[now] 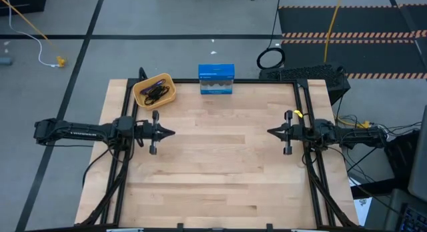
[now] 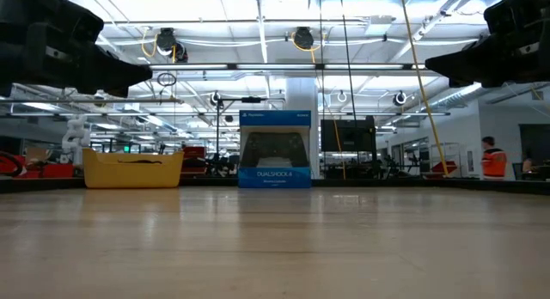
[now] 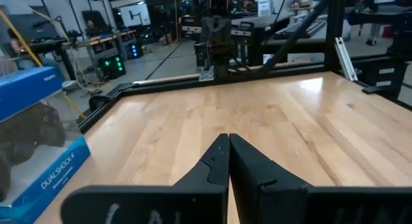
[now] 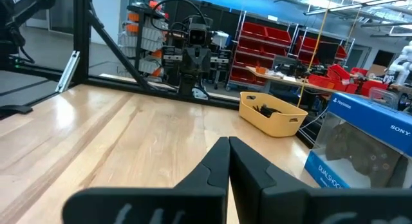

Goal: Pick and place USB-C Cables
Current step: Return to Home Position

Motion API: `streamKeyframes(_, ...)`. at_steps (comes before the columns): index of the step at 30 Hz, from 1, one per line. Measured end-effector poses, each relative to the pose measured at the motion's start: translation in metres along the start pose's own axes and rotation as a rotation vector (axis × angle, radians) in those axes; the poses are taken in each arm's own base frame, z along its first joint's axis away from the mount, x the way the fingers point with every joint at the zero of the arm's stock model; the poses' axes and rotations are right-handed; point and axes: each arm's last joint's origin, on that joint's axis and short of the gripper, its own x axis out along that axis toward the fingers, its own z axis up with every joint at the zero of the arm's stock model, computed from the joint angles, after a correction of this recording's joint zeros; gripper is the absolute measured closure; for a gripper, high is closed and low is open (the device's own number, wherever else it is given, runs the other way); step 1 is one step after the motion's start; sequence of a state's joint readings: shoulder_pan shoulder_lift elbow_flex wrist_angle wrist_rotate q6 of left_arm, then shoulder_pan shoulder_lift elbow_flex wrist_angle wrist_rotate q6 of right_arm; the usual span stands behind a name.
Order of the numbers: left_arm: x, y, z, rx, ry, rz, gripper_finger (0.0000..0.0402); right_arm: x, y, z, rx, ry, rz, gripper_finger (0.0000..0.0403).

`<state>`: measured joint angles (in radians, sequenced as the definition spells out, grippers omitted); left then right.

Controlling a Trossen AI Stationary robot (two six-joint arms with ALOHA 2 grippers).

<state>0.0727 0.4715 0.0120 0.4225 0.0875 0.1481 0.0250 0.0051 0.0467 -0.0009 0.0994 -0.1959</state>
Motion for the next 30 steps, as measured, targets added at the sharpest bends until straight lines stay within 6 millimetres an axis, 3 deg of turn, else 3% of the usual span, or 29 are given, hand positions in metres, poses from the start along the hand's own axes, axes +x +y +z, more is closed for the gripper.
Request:
streamKeyframes(12, -0.005, -0.002, 0.002, -0.072, -0.026, -0.048, 0.0396, 0.0, -0.002, 0.01, 0.011, -0.098, -0.026, 0.0403)
streamKeyframes(30, -0.018, -0.003, 0.013, -0.069, -0.139, -0.046, 0.0398, 0.0, -0.002, 0.009, 0.01, -0.095, -0.024, 0.0403)
